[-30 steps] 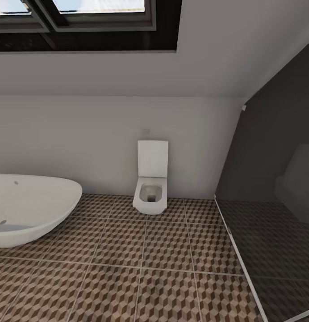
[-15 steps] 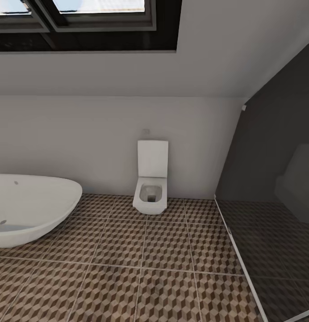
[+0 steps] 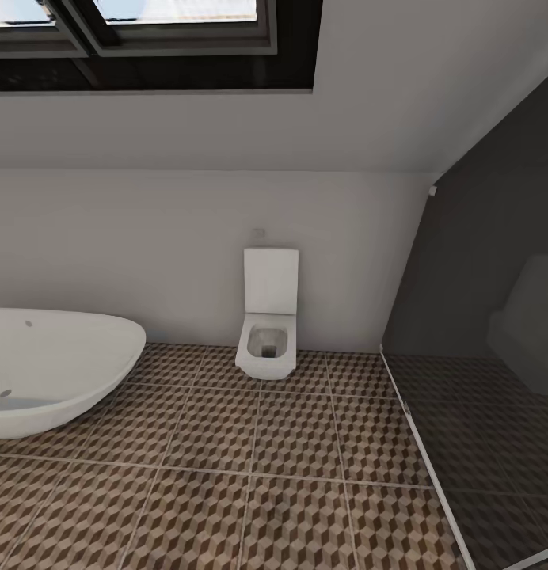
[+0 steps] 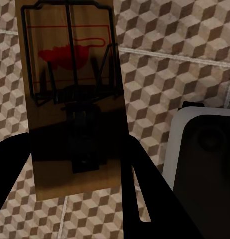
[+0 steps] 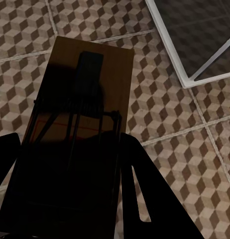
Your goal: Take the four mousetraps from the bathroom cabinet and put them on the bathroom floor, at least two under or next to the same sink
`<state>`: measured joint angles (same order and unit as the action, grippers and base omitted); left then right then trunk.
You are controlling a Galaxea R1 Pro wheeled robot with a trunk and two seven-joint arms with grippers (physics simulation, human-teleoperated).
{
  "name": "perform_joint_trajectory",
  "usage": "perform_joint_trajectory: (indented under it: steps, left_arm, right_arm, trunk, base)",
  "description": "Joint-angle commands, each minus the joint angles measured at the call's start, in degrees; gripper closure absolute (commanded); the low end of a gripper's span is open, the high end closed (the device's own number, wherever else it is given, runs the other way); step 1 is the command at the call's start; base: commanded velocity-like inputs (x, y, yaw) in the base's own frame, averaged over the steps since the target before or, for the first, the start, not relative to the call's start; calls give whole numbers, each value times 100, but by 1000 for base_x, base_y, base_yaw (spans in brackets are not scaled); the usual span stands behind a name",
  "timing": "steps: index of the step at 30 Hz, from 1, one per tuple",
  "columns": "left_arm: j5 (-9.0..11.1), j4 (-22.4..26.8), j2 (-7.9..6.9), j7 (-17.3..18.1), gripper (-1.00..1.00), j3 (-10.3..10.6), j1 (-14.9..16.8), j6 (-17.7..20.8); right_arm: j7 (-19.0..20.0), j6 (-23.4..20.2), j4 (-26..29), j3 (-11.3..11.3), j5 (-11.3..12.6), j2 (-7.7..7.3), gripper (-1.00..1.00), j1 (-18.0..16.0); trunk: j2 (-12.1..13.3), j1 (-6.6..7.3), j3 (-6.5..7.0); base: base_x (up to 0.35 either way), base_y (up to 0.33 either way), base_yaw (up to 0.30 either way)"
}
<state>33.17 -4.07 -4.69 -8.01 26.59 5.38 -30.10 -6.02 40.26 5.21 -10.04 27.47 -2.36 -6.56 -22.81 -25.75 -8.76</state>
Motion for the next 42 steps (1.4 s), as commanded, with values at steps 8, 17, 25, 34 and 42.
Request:
perform_joint_trajectory:
  steps: [8, 17, 25, 34, 42]
  left_arm:
    - [-12, -14, 3, -34, 100, 40, 7, -20]
    - [-12, -14, 3, -34, 100, 40, 7, -20]
    - [-14, -14, 3, -34, 100, 40, 7, -20]
    - [-12, -14, 3, -34, 100, 40, 7, -22]
    - [-13, -14, 3, -34, 100, 40, 7, -22]
  right_arm:
    - [-49, 9, 1, -51, 13, -1, 100, -3]
    - [-49, 9, -2, -54, 14, -1, 100, -3]
    - [-49, 9, 1, -51, 13, -1, 100, -3]
    - [-49, 9, -1, -51, 13, -1, 100, -3]
    - [-49, 9, -2, -51, 15, -1, 100, -3]
  trunk:
    - [-11, -3, -11]
    - [-11, -3, -11]
    - [-11, -3, -11]
    - [-11, -3, -11]
    - [-11, -3, -11]
  base:
    - [0, 0, 0]
    - [0, 0, 0]
    - [0, 0, 0]
    - [0, 0, 0]
    - [0, 0, 0]
